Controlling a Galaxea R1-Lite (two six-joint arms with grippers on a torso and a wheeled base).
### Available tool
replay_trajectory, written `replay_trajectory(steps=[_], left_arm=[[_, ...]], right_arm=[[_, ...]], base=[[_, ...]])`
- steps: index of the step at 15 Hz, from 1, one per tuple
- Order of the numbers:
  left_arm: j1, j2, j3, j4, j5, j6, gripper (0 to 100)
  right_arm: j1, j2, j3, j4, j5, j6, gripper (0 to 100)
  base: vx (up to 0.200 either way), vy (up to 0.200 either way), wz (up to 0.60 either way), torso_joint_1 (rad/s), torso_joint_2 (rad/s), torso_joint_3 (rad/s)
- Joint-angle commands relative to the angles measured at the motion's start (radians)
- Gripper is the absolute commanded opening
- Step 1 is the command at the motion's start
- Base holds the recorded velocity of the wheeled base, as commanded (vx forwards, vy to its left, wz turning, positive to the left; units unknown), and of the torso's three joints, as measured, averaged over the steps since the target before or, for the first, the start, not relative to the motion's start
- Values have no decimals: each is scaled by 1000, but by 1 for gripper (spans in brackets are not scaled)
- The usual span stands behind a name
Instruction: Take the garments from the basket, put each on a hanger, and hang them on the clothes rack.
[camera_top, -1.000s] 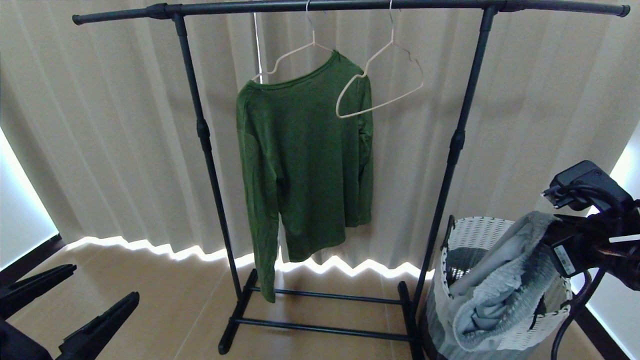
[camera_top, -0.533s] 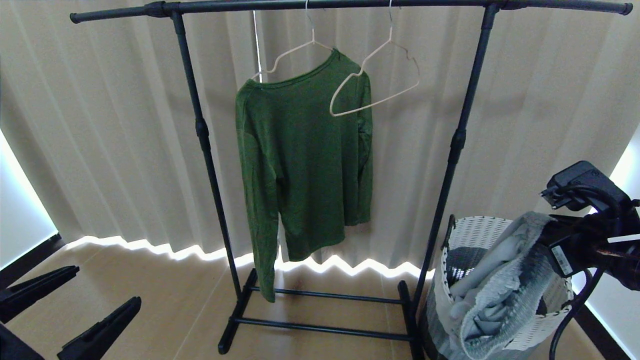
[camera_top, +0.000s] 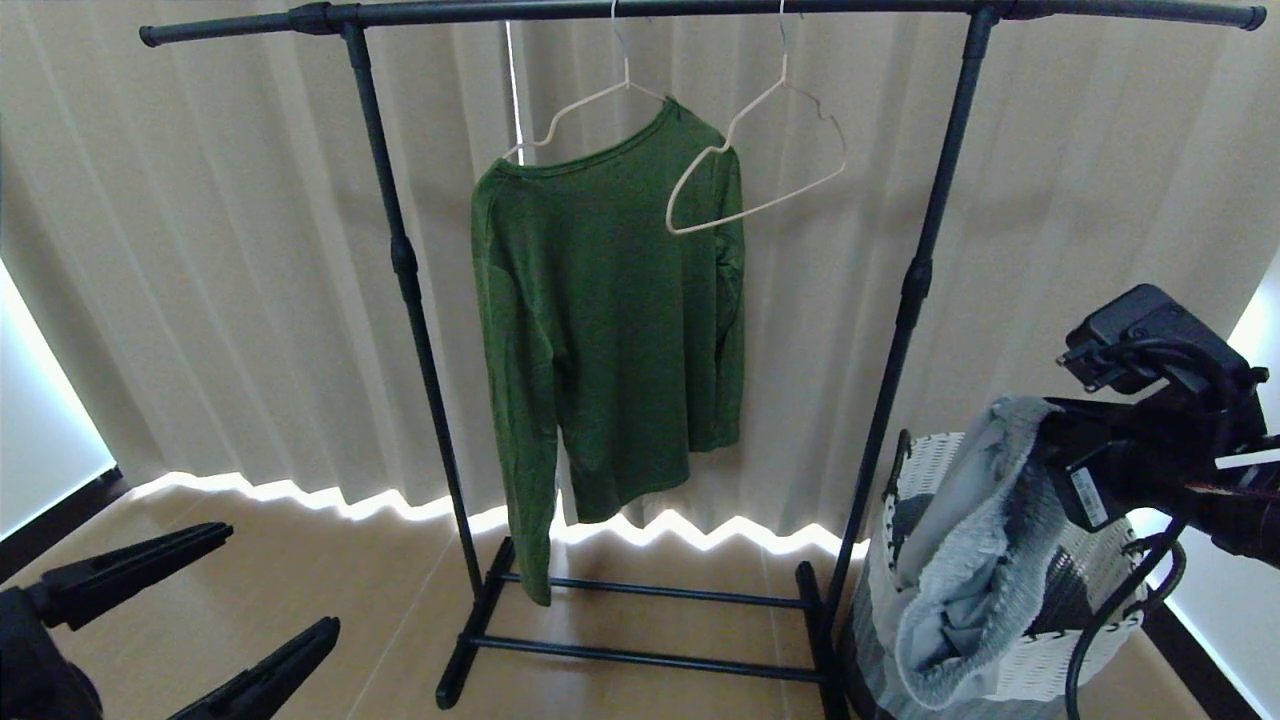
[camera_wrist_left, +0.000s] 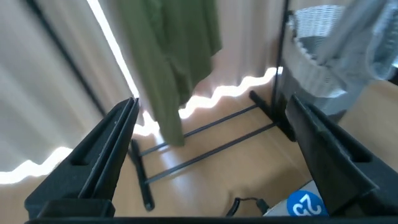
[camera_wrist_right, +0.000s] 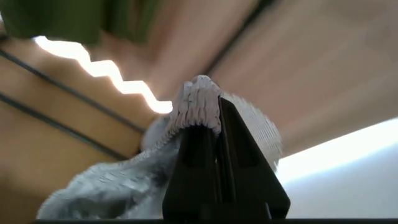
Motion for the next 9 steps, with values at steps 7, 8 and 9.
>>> replay_trajectory(steps=[7, 8, 9], left_arm=[[-204, 260, -215, 2, 9, 5, 100], [-210, 274, -218, 1, 9, 5, 100], [-210, 281, -221, 1, 9, 5, 100]], right_arm=[[150, 7, -106, -1, 6, 53, 0], [150, 16, -107, -3, 8, 65, 0], [150, 21, -109, -3, 8, 75, 0]], base=[[0, 0, 0, 0, 0, 0], [0, 0, 0, 0, 0, 0], [0, 0, 0, 0, 0, 0]])
